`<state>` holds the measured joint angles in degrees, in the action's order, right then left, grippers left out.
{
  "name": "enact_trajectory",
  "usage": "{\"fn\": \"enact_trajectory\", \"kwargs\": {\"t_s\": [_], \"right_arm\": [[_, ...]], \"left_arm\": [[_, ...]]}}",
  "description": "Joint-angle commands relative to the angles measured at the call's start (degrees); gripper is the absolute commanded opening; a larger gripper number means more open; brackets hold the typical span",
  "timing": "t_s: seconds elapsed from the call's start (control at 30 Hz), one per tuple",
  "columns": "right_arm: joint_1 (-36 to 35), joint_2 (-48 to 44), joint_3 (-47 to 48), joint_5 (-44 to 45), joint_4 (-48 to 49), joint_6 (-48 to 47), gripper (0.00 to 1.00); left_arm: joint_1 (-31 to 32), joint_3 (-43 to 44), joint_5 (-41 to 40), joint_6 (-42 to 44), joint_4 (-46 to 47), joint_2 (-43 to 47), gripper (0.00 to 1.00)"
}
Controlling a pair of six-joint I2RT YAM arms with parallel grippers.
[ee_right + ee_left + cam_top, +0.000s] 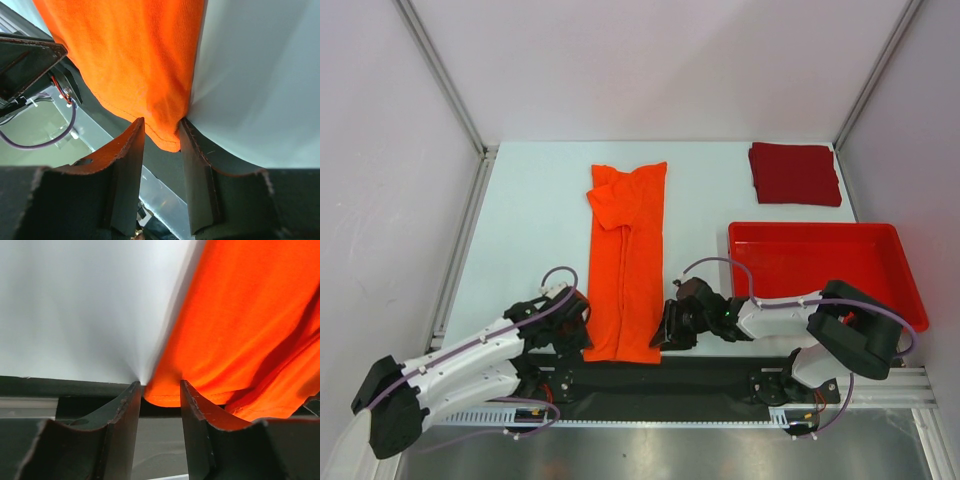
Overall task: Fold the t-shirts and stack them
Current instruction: Fold the tshirt
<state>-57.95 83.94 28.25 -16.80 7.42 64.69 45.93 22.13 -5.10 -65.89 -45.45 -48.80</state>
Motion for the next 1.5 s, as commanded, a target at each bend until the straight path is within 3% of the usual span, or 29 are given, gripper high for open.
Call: {"fn": "enact_trajectory", "kwargs": {"t_s": [0.0, 0.47, 0.67, 0.87, 1.1, 1.47], "right_arm": [[-0.32, 1.05, -1.62, 2.74, -1.8, -0.35, 0.4], [-0.58, 3.68, -1.53, 3.09, -1.09, -0.26, 0.38], [-1.02, 4.13, -1.27, 4.05, -2.14, 0.0, 0.25], [-1.55, 1.49, 1.79, 4.76, -8.81, -3.24, 0.0], [-2.08, -3.44, 9.96, 7.39, -18.82, -6.75, 0.0], [-1.46, -2.82, 14.55, 8.18, -22.62, -8.61, 0.0]], "left_arm": [[-0.49, -1.13, -1.14, 2.25, 7.22, -2.17, 0.42], [-0.49, -1.48, -2.37, 0.67, 5.99, -6.84, 0.34], [-0.58, -1.48, -2.81, 1.11, 5.02, -6.75, 0.22], [-0.49, 0.81, -3.25, 4.54, 3.88, -7.37, 0.02], [-0.41, 5.9, -3.06, 5.77, 0.28, -5.09, 0.0], [-0.41, 12.84, -4.73, 9.63, -2.1, -7.63, 0.0]]}}
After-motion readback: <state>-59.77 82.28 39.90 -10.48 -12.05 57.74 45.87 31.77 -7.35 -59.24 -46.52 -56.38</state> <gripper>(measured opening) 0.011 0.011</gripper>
